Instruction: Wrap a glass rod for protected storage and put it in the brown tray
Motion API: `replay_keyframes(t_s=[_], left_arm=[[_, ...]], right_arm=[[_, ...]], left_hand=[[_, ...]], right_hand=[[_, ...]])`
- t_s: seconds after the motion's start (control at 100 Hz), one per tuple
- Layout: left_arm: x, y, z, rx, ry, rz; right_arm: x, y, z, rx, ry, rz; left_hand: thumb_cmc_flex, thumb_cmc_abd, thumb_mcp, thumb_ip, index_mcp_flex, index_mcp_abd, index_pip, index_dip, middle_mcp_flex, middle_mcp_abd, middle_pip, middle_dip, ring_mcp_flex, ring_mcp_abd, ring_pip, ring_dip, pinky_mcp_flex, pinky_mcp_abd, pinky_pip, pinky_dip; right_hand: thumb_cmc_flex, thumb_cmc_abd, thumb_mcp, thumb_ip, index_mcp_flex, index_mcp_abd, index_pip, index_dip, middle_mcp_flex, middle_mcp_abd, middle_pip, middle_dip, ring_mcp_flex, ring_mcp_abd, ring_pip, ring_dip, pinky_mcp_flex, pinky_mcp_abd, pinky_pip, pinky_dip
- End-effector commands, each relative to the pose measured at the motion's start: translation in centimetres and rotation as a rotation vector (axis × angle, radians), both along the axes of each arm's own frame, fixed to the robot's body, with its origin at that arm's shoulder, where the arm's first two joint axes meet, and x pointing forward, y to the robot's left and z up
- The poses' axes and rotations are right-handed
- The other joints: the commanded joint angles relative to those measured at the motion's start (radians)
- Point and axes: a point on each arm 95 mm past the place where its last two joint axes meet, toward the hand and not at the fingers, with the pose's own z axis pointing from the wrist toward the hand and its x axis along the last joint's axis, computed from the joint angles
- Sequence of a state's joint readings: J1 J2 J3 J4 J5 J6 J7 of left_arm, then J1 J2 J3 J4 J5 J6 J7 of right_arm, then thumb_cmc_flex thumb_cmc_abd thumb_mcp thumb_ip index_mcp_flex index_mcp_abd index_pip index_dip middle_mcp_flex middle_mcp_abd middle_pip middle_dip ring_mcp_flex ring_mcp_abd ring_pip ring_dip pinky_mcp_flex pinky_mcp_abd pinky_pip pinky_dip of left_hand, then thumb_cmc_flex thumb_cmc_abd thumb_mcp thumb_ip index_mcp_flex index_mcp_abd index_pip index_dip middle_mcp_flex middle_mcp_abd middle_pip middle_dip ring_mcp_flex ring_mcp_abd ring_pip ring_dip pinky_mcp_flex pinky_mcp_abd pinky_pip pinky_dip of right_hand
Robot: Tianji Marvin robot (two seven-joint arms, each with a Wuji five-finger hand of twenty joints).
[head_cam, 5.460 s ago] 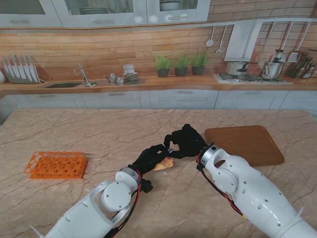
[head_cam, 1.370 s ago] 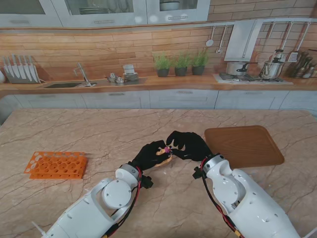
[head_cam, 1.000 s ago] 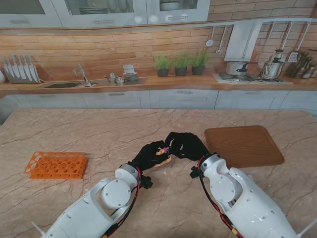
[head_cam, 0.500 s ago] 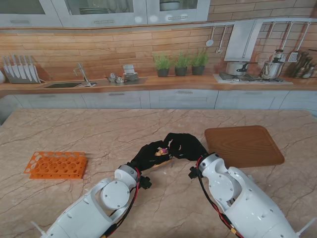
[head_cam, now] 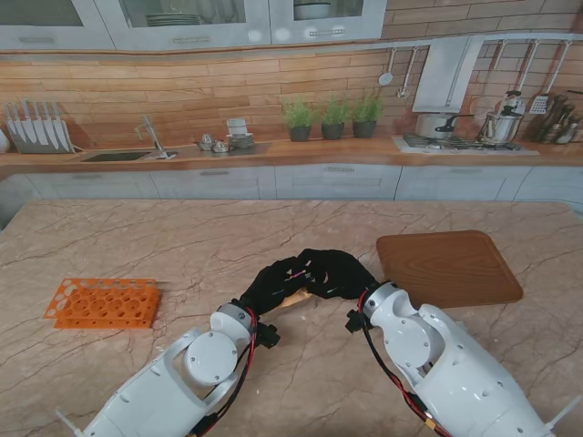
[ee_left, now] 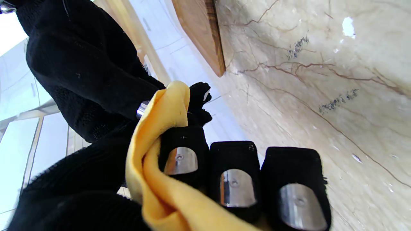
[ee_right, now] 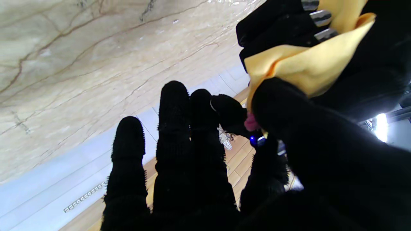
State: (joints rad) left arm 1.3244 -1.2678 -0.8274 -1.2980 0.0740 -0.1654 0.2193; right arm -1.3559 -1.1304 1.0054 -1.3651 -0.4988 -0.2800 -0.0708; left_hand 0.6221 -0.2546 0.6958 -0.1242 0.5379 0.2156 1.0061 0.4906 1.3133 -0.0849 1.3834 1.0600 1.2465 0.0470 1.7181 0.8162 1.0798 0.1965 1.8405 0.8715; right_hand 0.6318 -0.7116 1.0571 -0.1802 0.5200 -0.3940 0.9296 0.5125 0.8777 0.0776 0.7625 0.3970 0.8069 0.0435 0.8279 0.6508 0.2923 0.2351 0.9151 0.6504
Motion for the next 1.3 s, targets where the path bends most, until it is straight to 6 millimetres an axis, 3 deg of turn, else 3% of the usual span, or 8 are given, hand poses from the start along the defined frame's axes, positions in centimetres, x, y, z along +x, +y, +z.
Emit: replay_keyframes(t_s=[0.0,0.1,0.35,0.48,0.51,0.8,1.01,1.29], left_arm=[[0.0,-0.7,0.9,-0.026,-0.011,-0.005],[0.0,-0.7,0.9,-0.025,-0.008,-0.006],[0.0,-0.6,0.9,-0.016,-0.009,-0.006],[0.1,-0.5,0.8,-0.015,-0.013,-0.007],[0.1,-0.5,0.8,-0.014,-0.014,-0.007],[0.4,-0.2,0.8,0.006,-0.023,-0.028],[0.6,-0.1,0.7,0.015,-0.048,-0.032],[0.9,0.1,0.8,0.006,-0.07,-0.027]], right_arm=[[-0.8,0.6,-0.6,0.002,0.018,0.023],[-1.0,0.4,-0.6,-0.008,0.012,0.02],[-1.1,-1.2,0.0,-0.049,-0.042,-0.037],[-1.1,-2.0,0.4,-0.05,-0.064,-0.076],[-1.1,-2.2,0.4,-0.05,-0.07,-0.085],[-1.0,-3.0,0.8,-0.037,-0.129,-0.16],[-0.7,-3.1,1.1,-0.013,-0.155,-0.195],[-1.2,-2.2,0.9,0.078,-0.055,-0.218]], left_hand=[[0.051,-0.022,0.033,-0.018,-0.078,-0.051,-0.045,-0.042,0.02,-0.032,0.048,0.033,0.025,-0.014,0.084,0.019,0.023,-0.001,0.253,0.026],[0.1,-0.038,0.022,-0.016,-0.093,-0.055,-0.043,-0.053,0.017,-0.03,0.046,0.034,0.025,-0.01,0.084,0.02,0.022,0.002,0.253,0.029],[-0.021,-0.074,0.302,0.11,-0.116,-0.058,-0.097,-0.052,-0.012,-0.023,0.022,0.042,0.025,-0.002,0.082,0.021,0.023,-0.003,0.253,0.027],[-0.082,0.061,0.259,0.334,-0.152,-0.056,-0.151,-0.004,-0.036,0.0,-0.001,0.037,0.025,0.004,0.077,0.022,0.024,-0.011,0.253,0.028],[-0.083,0.068,0.255,0.352,-0.165,-0.056,-0.157,0.001,-0.046,0.007,-0.009,0.035,0.024,0.005,0.077,0.022,0.024,-0.012,0.253,0.028],[-0.151,0.012,0.3,0.417,-0.208,-0.062,-0.178,0.003,-0.105,0.009,-0.043,0.032,0.025,-0.037,0.066,0.029,0.028,-0.065,0.253,0.016],[-0.135,-0.032,0.318,0.374,-0.207,-0.077,-0.137,0.025,-0.115,-0.012,-0.041,0.04,0.025,-0.052,0.059,0.036,0.029,-0.089,0.253,-0.006],[-0.207,-0.028,0.293,0.367,-0.263,-0.058,-0.141,0.029,-0.205,0.02,-0.071,0.073,0.002,-0.042,0.0,0.081,0.026,-0.095,0.253,-0.084]], right_hand=[[-0.032,-0.059,0.019,0.024,-0.016,-0.009,-0.022,0.026,0.005,-0.053,-0.004,-0.005,0.001,-0.02,-0.015,0.005,0.004,-0.021,0.016,0.005],[-0.045,-0.093,0.009,0.05,-0.07,-0.007,-0.047,0.033,-0.016,-0.054,-0.009,-0.006,0.003,-0.019,-0.018,0.005,0.007,-0.021,0.013,0.006],[-0.089,-0.12,-0.031,0.06,-0.232,0.015,-0.105,0.015,-0.197,-0.024,0.032,0.017,-0.046,-0.017,-0.023,0.014,-0.003,-0.032,-0.007,0.014],[-0.095,-0.092,-0.046,0.064,-0.234,0.036,-0.102,0.012,-0.245,-0.014,0.032,0.018,-0.059,-0.015,-0.018,0.016,-0.006,-0.035,-0.008,0.02],[-0.096,-0.088,-0.049,0.065,-0.232,0.038,-0.102,0.011,-0.247,-0.013,0.034,0.018,-0.06,-0.015,-0.017,0.017,-0.006,-0.036,-0.008,0.022],[-0.109,-0.051,-0.066,0.072,-0.216,0.086,-0.097,0.007,-0.263,-0.003,0.045,0.017,-0.062,-0.011,-0.003,0.018,-0.002,-0.036,0.0,0.032],[-0.118,-0.037,-0.077,0.074,-0.184,0.124,-0.092,0.004,-0.262,0.004,0.054,0.015,-0.06,-0.009,0.004,0.016,-0.002,-0.034,0.009,0.034],[-0.133,0.005,-0.088,0.073,-0.052,0.154,-0.08,0.009,-0.242,0.02,0.052,0.012,-0.063,-0.001,0.001,0.011,-0.008,-0.03,0.011,0.03]])
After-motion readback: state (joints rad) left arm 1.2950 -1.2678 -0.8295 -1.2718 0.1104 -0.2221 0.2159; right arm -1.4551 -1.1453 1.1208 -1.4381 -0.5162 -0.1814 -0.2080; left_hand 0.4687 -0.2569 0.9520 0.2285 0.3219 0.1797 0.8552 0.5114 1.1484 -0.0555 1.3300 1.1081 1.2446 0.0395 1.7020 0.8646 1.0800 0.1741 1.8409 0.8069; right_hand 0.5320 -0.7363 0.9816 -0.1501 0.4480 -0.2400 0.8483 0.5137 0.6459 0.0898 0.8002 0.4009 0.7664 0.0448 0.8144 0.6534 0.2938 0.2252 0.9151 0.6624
